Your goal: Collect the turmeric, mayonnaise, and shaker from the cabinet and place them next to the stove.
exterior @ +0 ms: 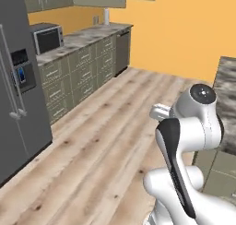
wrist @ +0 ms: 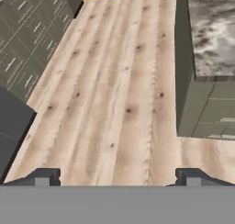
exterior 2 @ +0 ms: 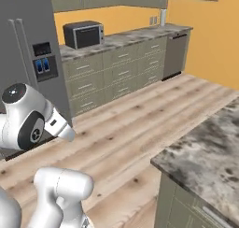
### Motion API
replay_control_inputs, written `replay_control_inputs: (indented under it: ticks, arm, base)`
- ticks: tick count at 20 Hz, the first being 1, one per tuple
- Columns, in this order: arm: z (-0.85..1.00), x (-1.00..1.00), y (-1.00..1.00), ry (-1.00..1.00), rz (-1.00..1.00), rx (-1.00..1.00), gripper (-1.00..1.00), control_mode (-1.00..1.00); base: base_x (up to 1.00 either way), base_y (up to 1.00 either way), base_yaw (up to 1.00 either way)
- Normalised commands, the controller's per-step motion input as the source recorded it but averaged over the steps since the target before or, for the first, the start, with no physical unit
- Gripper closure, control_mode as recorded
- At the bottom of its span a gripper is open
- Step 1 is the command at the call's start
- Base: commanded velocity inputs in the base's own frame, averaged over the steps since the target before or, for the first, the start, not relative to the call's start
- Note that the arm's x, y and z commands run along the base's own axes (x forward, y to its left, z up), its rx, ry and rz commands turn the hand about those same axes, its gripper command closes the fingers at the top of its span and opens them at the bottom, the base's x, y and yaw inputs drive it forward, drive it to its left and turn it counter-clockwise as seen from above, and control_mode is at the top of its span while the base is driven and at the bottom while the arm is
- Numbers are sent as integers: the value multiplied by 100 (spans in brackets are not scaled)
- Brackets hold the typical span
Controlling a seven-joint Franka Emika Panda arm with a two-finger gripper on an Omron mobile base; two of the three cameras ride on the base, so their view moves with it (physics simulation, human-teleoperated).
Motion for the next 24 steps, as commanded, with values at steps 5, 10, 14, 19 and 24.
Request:
replay_control_inputs:
  ticks: [5, 10, 14, 19, 24]
  arm:
    - [0, 0, 0, 0, 0, 0, -100, 100]
    - [0, 0, 0, 0, 0, 0, -100, 100]
    - [0, 0, 0, 0, 0, 0, -100, 100]
    - [0, 0, 0, 0, 0, 0, -100, 100]
    - [0, 0, 0, 0, 0, 0, -100, 100]
  base:
    - [100, 35, -41]
    - [100, 34, -40]
    - [100, 24, -36]
    - [100, 2, -28]
    - [100, 0, -20]
